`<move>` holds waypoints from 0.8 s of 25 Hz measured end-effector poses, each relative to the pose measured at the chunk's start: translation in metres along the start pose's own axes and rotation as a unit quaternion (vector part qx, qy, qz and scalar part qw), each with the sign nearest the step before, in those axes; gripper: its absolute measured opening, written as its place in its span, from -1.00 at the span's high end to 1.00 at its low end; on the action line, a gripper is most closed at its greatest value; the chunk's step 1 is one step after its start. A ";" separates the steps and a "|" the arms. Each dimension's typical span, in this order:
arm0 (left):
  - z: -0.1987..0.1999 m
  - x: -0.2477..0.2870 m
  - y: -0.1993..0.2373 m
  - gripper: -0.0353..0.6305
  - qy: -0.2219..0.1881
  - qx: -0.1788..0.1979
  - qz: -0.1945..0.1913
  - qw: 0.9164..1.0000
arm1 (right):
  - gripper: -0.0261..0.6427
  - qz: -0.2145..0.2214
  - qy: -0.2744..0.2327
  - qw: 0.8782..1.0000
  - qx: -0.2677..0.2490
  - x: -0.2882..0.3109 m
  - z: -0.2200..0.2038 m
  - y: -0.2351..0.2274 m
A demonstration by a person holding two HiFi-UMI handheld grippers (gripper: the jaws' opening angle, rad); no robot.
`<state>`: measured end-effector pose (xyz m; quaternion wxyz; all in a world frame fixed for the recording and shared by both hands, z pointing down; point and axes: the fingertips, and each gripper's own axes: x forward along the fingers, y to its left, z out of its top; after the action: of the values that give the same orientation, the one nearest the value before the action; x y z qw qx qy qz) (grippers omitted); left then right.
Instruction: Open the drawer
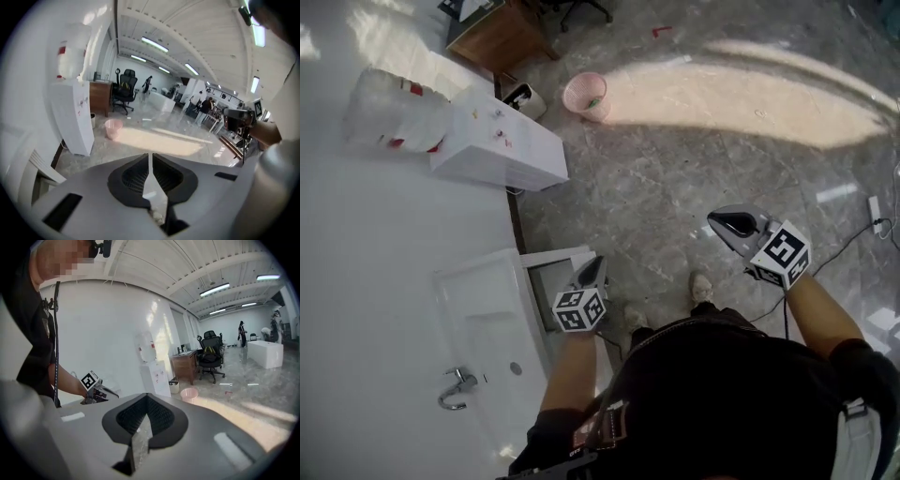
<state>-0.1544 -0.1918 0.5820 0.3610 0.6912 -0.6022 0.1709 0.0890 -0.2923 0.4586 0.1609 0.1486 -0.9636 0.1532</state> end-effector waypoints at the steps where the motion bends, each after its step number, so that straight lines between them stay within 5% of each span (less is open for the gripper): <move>1: 0.018 -0.015 -0.002 0.82 -0.025 0.001 -0.006 1.000 | 0.93 -0.001 -0.006 1.000 -0.007 -0.001 0.013 0.005; 8: 0.114 -0.146 0.008 0.89 -0.176 0.021 -0.037 0.983 | 0.93 -0.012 -0.034 0.998 -0.050 0.007 0.092 0.066; 14: 0.176 -0.260 0.021 0.89 -0.285 0.044 -0.048 0.956 | 0.93 0.000 -0.068 0.995 -0.076 0.013 0.156 0.122; 20: 0.190 -0.362 0.043 0.89 -0.374 0.052 -0.027 0.925 | 0.93 0.024 -0.093 0.991 -0.095 0.029 0.196 0.173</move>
<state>-0.3116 -0.0693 0.2220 0.0774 0.7387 -0.6649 -0.0790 -0.0471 -0.2087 0.2498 0.0799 0.1234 -0.9879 0.0502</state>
